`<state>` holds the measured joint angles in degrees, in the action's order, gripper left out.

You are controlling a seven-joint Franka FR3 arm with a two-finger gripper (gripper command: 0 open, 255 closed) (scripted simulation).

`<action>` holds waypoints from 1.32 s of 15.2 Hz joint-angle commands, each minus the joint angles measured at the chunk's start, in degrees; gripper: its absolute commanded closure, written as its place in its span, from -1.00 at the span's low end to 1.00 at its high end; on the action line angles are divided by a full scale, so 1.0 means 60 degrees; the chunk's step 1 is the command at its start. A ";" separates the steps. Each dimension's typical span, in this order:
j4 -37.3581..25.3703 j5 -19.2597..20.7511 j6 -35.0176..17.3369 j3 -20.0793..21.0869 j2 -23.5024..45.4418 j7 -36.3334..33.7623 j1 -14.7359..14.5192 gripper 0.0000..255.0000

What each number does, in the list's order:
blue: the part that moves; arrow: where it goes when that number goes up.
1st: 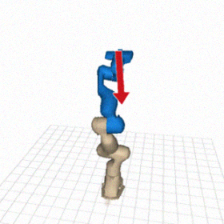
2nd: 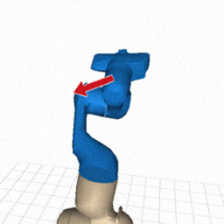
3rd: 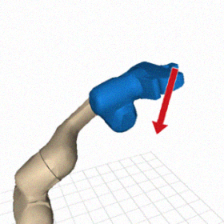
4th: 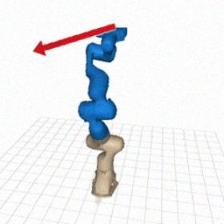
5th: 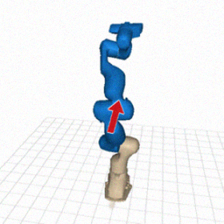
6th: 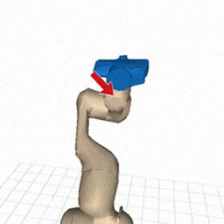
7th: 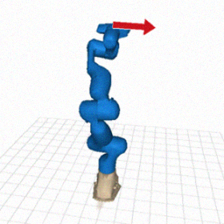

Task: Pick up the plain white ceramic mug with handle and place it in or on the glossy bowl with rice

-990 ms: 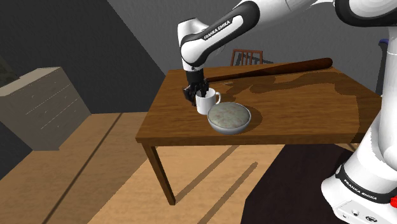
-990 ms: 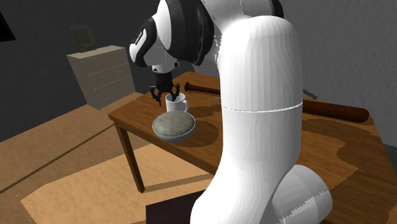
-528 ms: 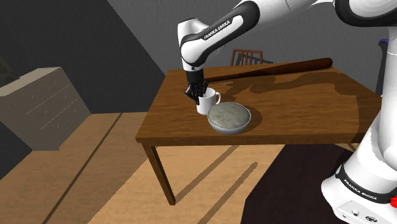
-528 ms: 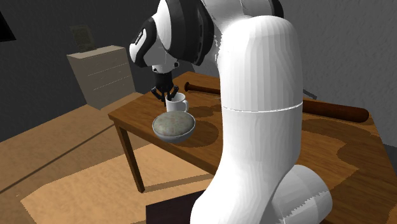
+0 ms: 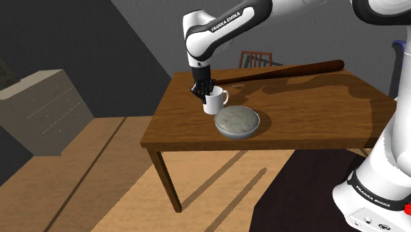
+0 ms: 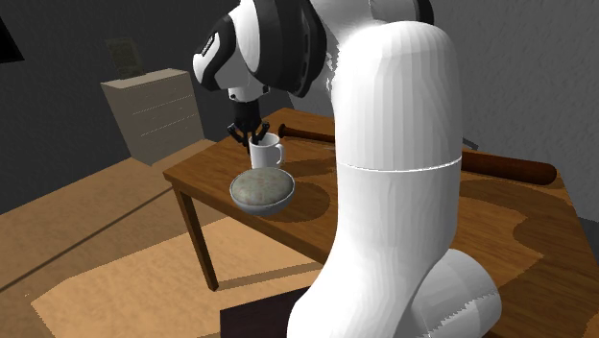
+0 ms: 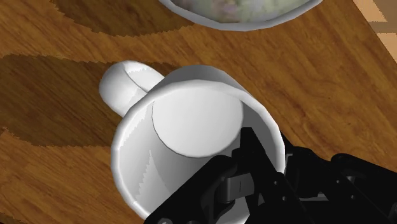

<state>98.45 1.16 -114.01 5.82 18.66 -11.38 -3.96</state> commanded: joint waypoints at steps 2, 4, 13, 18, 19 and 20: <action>-0.0231 -0.0012 0.0346 0.0010 -0.0116 -0.0009 -0.0007 1.00; -0.0394 -0.0021 0.0578 0.0013 -0.0186 -0.0005 -0.0006 1.00; -0.1251 -0.0046 0.1650 0.0024 -0.0402 0.0002 -0.0007 1.00; -0.1826 -0.0052 0.2273 0.0029 -0.0450 0.0002 -0.0012 1.00; -0.1951 -0.0053 0.2400 0.0030 -0.0453 0.0001 -0.0014 1.00; -0.2079 -0.0053 0.2529 0.0031 -0.0453 0.0000 -0.0015 1.00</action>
<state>86.58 0.84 -99.42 6.01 15.91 -11.42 -4.07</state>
